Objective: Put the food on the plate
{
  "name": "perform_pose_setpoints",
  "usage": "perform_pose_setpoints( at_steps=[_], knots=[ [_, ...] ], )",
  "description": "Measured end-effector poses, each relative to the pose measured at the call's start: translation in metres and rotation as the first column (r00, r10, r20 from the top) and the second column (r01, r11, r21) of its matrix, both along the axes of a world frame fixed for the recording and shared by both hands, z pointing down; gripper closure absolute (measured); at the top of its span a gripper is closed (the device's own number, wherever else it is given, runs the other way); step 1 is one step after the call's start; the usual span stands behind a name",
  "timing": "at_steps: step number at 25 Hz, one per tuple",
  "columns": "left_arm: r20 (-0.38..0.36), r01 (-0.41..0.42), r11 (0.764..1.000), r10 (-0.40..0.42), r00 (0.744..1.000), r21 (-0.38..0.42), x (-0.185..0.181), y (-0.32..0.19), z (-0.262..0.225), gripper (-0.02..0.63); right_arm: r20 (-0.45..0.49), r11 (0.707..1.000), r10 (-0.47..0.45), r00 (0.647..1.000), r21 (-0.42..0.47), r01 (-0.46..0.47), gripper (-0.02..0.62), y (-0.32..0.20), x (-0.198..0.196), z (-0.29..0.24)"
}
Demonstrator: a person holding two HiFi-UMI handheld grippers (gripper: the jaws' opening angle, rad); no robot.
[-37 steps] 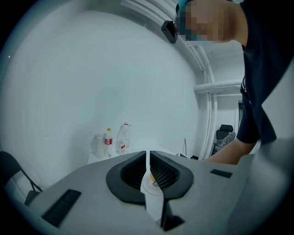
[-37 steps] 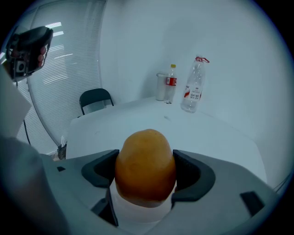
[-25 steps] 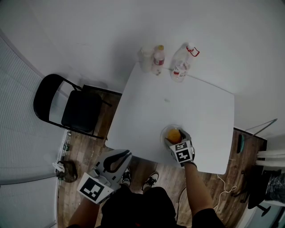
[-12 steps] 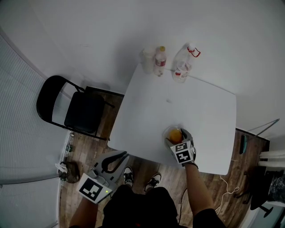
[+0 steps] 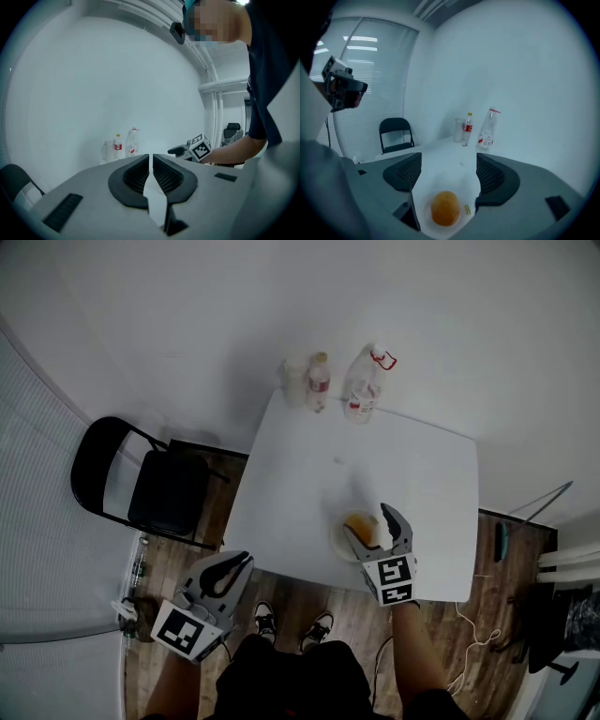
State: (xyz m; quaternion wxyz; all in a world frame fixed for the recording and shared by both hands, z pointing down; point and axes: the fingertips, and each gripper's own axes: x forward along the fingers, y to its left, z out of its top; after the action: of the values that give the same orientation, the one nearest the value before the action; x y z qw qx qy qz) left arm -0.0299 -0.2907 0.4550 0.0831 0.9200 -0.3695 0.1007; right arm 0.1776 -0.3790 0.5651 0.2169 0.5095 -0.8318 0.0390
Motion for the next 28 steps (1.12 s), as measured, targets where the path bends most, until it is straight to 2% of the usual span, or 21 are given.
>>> perform_pose_setpoints(
  at_steps=[4,8,13,17,20,25,28],
  knots=[
    [-0.017,-0.028,0.999,0.028,0.999,0.020,0.004,0.002,-0.010,0.563,0.030,0.994,0.002,1.000,0.111,-0.005,0.227,0.020,-0.002,-0.062],
    [-0.033,-0.058,0.997,0.059,0.998,0.043,0.011,0.003,-0.021,0.563,0.053,0.969,0.039,0.998,0.240,-0.051,0.368,0.042,0.001,-0.119],
    [-0.109,-0.098,0.992,0.106,0.988,0.082,0.025,0.008,-0.047,0.564,0.088,0.932,0.078,0.993,0.347,-0.104,0.464,0.073,0.008,-0.169],
    [-0.156,-0.157,0.975,0.181,0.971,0.155,0.043,0.014,-0.080,0.563,0.127,0.900,0.110,0.986,0.409,-0.153,0.537,0.100,0.011,-0.207],
    [-0.169,-0.185,0.964,0.218,0.961,0.191,0.051,0.016,-0.094,0.563,0.124,0.886,0.116,0.985,0.436,-0.159,0.558,0.118,0.010,-0.230],
    [-0.187,-0.213,0.954,0.254,0.949,0.213,0.059,0.025,-0.106,0.563,0.157,0.857,0.167,0.973,0.465,-0.222,0.571,0.151,0.015,-0.255],
    [-0.222,-0.234,0.939,0.292,0.930,0.253,0.065,0.034,-0.120,0.563,0.171,0.843,0.189,0.967,0.476,-0.249,0.574,0.163,0.021,-0.263]
  ],
)
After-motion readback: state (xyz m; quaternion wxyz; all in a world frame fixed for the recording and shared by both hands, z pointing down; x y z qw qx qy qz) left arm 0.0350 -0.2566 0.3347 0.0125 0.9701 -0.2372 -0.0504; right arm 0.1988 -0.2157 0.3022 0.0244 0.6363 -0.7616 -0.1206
